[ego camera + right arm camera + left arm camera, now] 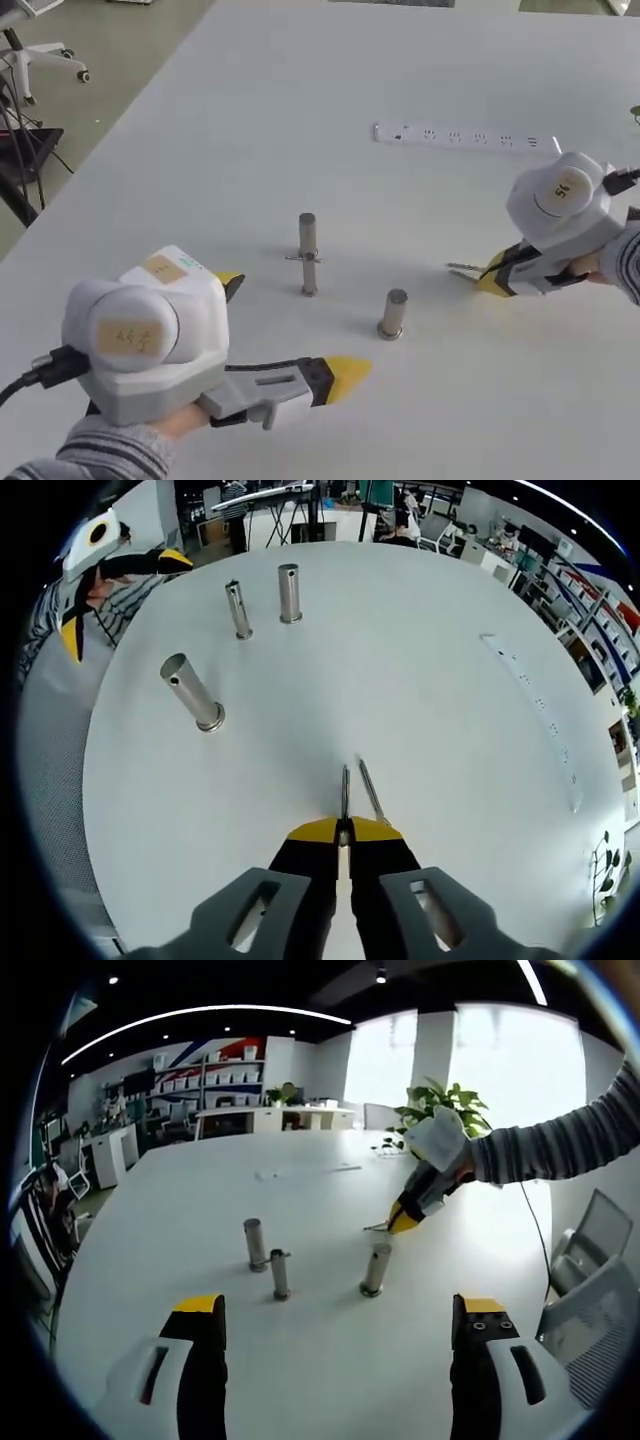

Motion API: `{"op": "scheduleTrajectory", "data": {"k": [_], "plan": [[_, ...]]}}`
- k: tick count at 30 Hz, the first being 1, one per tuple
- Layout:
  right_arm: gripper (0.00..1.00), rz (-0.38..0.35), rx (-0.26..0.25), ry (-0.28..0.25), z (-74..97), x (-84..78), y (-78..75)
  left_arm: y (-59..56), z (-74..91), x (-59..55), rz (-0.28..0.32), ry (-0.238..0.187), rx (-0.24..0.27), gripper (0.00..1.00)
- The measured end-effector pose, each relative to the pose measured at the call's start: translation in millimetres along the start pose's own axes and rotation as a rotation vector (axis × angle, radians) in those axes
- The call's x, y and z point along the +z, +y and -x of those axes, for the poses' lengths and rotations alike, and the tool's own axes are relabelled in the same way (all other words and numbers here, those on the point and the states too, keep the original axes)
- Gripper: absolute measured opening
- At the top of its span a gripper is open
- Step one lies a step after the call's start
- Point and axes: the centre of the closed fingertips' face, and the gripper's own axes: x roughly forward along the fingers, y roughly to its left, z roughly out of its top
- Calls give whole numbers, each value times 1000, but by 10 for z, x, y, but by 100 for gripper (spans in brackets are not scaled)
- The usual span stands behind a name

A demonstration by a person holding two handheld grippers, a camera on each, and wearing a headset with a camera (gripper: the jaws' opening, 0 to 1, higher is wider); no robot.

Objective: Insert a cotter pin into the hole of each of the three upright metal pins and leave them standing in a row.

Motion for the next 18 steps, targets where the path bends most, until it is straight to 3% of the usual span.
{"op": "scheduleTrajectory", "data": {"k": [8,12,18], "plan": [[0,54,-47,-63,155,252,27,-10,45,1,-6,4,0,89],[0,67,-46,-120,253,413,132,-12,65,21,-2,-3,2,87],[0,109,-75,-150,398,556,253,-3,80,72,6,-10,8,83]]}}
